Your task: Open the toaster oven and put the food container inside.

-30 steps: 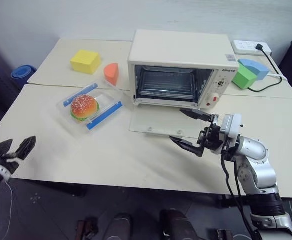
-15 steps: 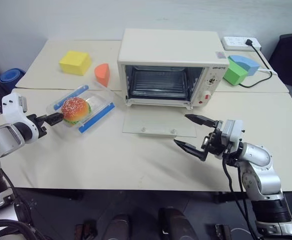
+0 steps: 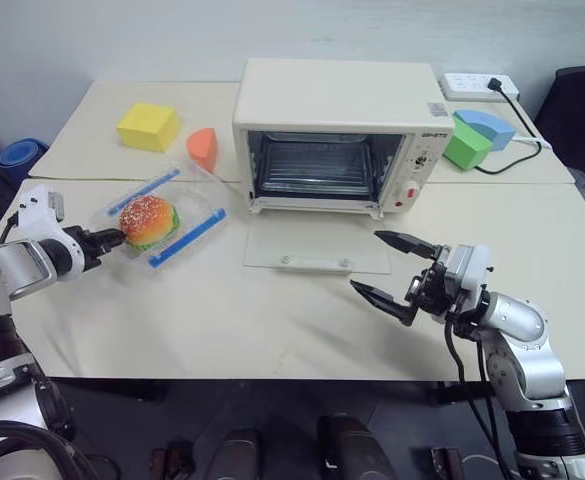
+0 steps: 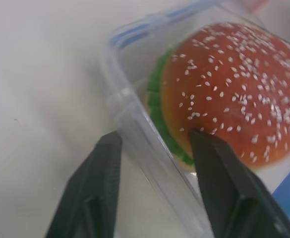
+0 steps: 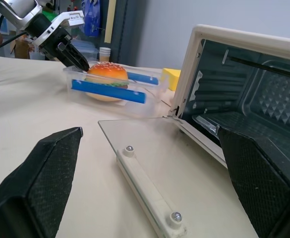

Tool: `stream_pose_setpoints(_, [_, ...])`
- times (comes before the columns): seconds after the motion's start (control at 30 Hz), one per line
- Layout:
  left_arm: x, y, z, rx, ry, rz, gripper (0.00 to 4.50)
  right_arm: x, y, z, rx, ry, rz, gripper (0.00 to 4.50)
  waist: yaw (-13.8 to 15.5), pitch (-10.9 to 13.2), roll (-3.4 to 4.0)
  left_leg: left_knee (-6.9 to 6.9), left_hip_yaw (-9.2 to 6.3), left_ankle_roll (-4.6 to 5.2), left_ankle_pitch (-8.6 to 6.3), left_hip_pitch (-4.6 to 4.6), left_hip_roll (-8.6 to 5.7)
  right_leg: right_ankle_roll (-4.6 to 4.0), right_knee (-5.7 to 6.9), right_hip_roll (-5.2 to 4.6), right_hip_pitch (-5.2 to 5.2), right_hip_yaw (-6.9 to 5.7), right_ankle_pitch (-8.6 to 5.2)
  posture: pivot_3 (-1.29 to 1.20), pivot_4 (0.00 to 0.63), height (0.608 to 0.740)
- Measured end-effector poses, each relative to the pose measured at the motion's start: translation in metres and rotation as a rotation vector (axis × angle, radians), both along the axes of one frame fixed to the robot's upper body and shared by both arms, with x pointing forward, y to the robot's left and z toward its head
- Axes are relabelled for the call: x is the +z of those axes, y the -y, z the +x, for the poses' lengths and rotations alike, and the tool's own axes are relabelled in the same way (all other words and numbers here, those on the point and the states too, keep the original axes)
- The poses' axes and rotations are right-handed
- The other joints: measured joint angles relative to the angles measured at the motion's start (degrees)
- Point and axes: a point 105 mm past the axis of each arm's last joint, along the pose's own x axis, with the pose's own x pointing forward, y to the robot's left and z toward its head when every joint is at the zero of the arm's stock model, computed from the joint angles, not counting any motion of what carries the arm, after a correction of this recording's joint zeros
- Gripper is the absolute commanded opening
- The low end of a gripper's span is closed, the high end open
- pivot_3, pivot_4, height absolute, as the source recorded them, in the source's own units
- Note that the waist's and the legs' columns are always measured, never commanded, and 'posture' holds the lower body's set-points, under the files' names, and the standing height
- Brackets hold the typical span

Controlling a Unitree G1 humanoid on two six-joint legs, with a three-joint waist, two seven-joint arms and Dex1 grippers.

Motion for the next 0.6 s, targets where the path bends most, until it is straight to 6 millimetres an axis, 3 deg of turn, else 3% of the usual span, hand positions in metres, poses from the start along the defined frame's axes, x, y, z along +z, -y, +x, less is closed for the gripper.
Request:
stream_pose_setpoints(0.13, [-0.003,0.001,0.002,-0.007,-0.014,-0.021,0.11,0.003,0.002,0.0,-0.012,0.019,0.004,4.5,0.0,0.0,0.0,0.01,0.02,0.0,0.0,0.0,-0.01,0.0,0.0,-0.01,0.0,0.02,0.0,0.0,0.15,0.74])
stream_pose_setpoints(0.17, [-0.004,0.0,0.003,-0.005,-0.017,-0.019,0.0,0.004,0.003,0.001,-0.021,0.026,0.005,4.5,0.0,0.0,0.0,0.01,0.01,0.0,0.0,-0.02,0.0,0.0,0.0,0.0,-0.01,0.01,0.0,0.0,0.15,0.74])
stream_pose_setpoints(0.33, [0.005,-0.008,0.001,-0.029,-0.021,0.036,0.0,0.004,0.007,0.001,-0.038,0.031,0.001,4.5,-0.1,0.0,-0.03,0.0,0.01,0.0,0.0,-0.05,0.0,0.0,-0.01,0.0,-0.04,0.02,0.0,0.0,0.15,0.74])
stream_pose_setpoints(0.43, [0.027,-0.012,-0.001,-0.062,0.017,0.073,0.0,0.001,0.011,0.0,-0.052,0.02,-0.007,4.5,0.0,0.0,-0.04,-0.03,0.0,0.0,0.0,-0.12,-0.01,0.0,-0.01,-0.01,-0.1,0.02,0.0,0.0,0.15,0.74])
stream_pose_setpoints(0.6, [0.06,0.021,0.003,-0.214,0.082,0.141,0.0,-0.002,0.026,-0.001,-0.117,0.01,-0.013,4.5,1.2,0.0,-0.04,0.06,-0.01,0.06,-0.03,-0.13,-0.1,0.0,-0.02,-0.09,-0.04,0.04,0.0,0.0,0.15,0.74])
